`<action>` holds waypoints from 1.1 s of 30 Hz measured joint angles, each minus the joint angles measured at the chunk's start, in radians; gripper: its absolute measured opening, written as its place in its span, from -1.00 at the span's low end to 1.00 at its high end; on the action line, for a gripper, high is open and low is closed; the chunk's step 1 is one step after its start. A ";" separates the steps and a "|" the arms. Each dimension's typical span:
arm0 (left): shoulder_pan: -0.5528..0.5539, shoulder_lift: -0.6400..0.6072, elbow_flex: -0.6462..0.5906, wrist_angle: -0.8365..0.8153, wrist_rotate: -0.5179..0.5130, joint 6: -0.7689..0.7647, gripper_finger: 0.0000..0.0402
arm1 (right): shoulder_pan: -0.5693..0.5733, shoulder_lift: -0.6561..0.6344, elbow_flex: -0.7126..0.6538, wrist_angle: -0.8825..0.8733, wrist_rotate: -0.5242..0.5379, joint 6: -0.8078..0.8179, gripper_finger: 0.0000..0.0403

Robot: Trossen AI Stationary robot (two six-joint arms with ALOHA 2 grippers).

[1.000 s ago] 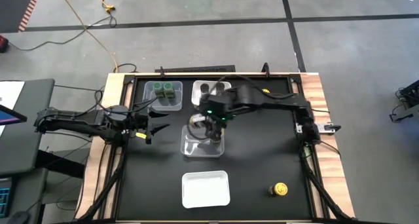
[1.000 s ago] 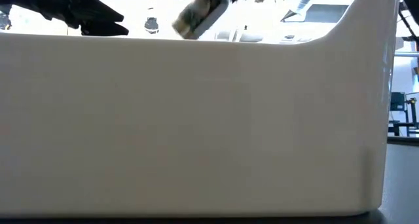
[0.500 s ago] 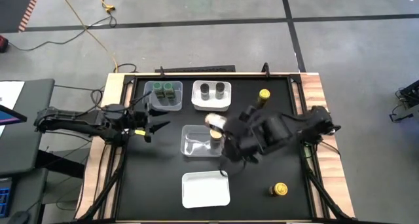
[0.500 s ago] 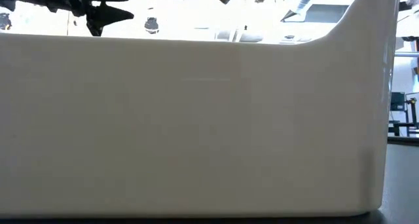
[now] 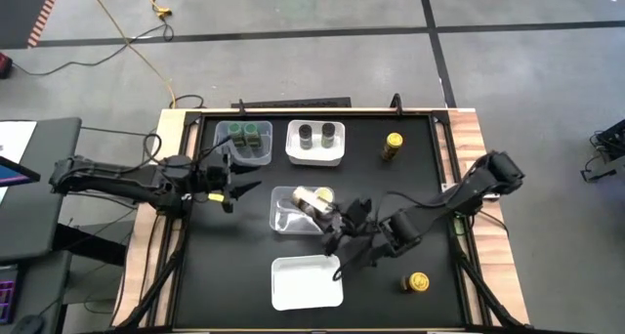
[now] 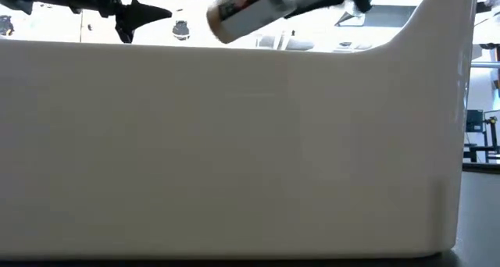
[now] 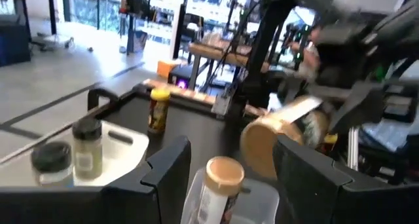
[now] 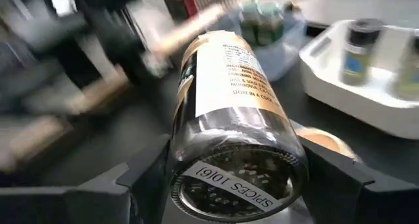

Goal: Sort spices by type
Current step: Put the brown seasoning bottle into the center transparent bin

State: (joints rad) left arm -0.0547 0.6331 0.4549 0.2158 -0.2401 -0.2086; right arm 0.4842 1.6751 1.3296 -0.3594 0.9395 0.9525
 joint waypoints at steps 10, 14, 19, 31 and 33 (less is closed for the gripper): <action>0.001 0.073 0.000 0.395 -0.029 0.055 0.02 | -0.101 0.042 -0.529 1.540 0.021 -0.504 0.49; 0.015 0.131 0.010 0.618 -0.052 0.082 0.02 | -0.182 0.095 -0.578 1.931 -0.166 -0.662 0.49; 0.064 0.250 0.070 0.775 -0.059 0.018 0.02 | -0.311 0.066 -0.517 1.759 -0.444 -0.490 0.49; 0.135 0.441 0.301 0.817 -0.064 -0.030 0.02 | -0.448 -0.147 -0.452 1.544 -0.741 -0.481 0.61; 0.134 0.449 0.319 0.806 -0.061 0.016 0.02 | -0.457 -0.193 -0.451 1.446 -0.741 -0.481 0.64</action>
State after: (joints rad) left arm 0.0794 1.0817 0.7735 1.0217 -0.3009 -0.1924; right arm 0.0271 1.4819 0.8783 1.0863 0.1986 0.4710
